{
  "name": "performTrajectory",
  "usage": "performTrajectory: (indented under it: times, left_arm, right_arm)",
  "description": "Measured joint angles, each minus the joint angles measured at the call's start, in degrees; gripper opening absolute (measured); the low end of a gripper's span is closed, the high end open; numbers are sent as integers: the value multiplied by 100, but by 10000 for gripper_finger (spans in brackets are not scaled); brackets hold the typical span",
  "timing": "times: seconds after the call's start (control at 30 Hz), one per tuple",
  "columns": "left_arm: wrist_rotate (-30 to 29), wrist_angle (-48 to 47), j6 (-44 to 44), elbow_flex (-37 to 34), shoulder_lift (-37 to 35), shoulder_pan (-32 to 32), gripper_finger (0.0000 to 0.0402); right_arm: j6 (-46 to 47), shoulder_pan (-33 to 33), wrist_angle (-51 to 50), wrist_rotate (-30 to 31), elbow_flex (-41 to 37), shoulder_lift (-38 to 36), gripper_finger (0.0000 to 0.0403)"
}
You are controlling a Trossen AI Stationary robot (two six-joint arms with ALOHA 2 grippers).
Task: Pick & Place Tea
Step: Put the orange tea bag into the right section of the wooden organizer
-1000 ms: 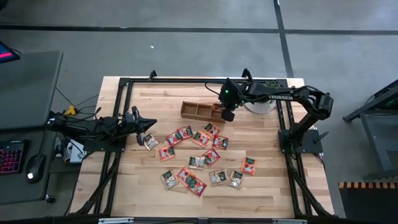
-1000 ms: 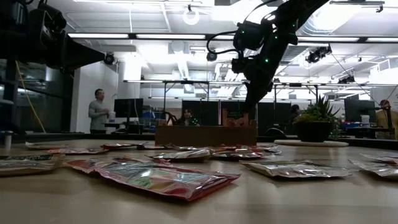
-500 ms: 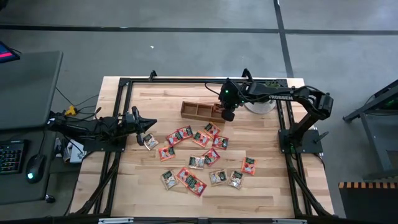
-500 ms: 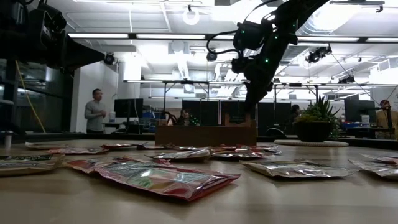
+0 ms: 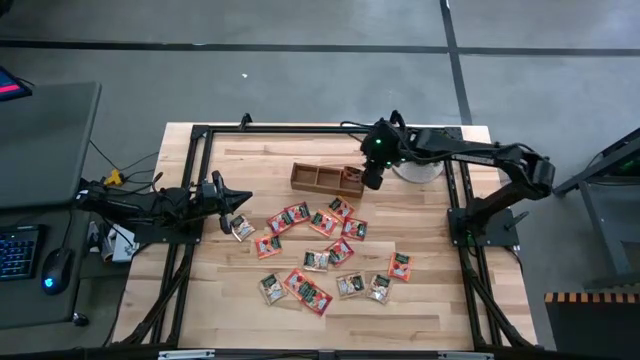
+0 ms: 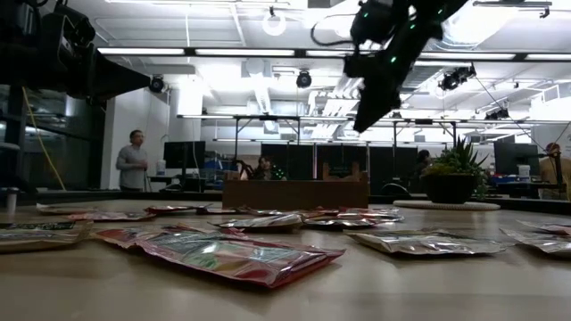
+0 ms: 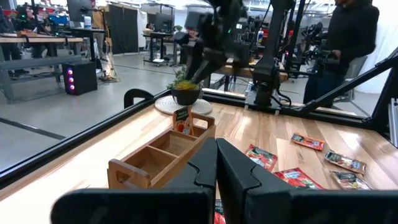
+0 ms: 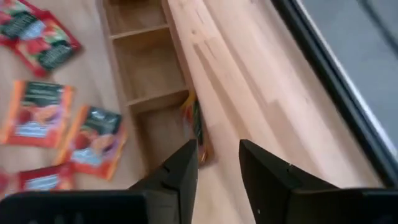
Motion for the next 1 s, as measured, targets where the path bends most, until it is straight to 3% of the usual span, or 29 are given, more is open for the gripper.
performTrajectory:
  times: [0.23,0.5,0.67,1.0]
  left_arm:
    - [32,-2,0,1,0,0,0]
    - [33,-2,0,1,0,1,0]
    - [33,0,0,0,0,0,0]
    - [31,-1,0,0,0,0,0]
  right_arm:
    - [1044,97,-1467,-903,0,-758,147]
    - [1421,946,-2336,-2007,-695,-1005,195]
    - [1783,1596,-2211,-2465,-1281,-1005,217]
    - [2916,2596,-861,-2563,-2350,-1005,239]
